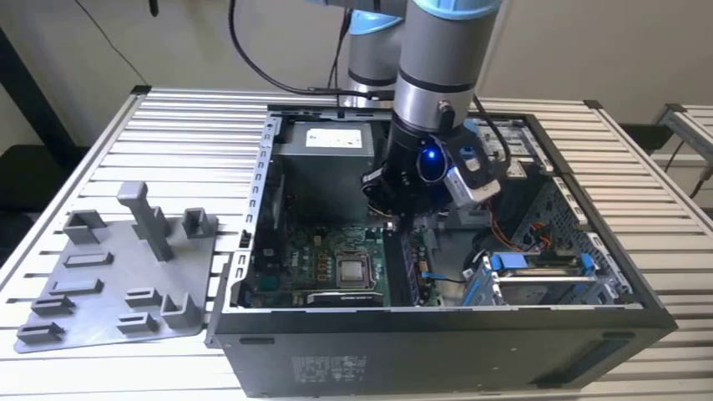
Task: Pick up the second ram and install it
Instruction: 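Insert the second ram into the second slot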
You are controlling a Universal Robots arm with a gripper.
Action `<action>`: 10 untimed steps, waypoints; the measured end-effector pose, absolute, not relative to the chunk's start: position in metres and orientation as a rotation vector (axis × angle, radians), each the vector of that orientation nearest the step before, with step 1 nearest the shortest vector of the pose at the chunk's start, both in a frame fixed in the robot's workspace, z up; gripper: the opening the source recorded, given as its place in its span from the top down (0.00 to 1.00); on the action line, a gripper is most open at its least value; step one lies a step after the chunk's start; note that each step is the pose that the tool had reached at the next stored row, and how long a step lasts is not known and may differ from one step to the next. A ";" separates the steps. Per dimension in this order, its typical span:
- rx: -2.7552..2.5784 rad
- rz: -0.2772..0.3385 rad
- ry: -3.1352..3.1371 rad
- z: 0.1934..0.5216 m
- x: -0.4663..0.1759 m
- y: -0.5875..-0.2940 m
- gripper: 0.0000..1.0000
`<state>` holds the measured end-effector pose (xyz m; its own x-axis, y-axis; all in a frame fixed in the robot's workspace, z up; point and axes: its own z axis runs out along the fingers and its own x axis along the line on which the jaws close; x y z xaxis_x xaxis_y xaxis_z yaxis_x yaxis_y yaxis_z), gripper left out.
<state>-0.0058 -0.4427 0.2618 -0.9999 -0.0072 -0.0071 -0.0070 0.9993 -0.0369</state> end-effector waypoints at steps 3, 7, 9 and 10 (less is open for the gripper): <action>-0.011 -0.058 3.134 0.256 -0.006 -0.443 0.86; -0.011 -0.057 3.134 0.250 -0.006 -0.443 0.86; -0.001 -0.057 3.135 0.247 -0.006 -0.443 0.86; 0.011 -0.057 3.135 0.245 -0.006 -0.443 0.86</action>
<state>-0.0063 -0.4427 0.2454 -1.0000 0.0067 -0.0063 0.0069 0.9993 -0.0365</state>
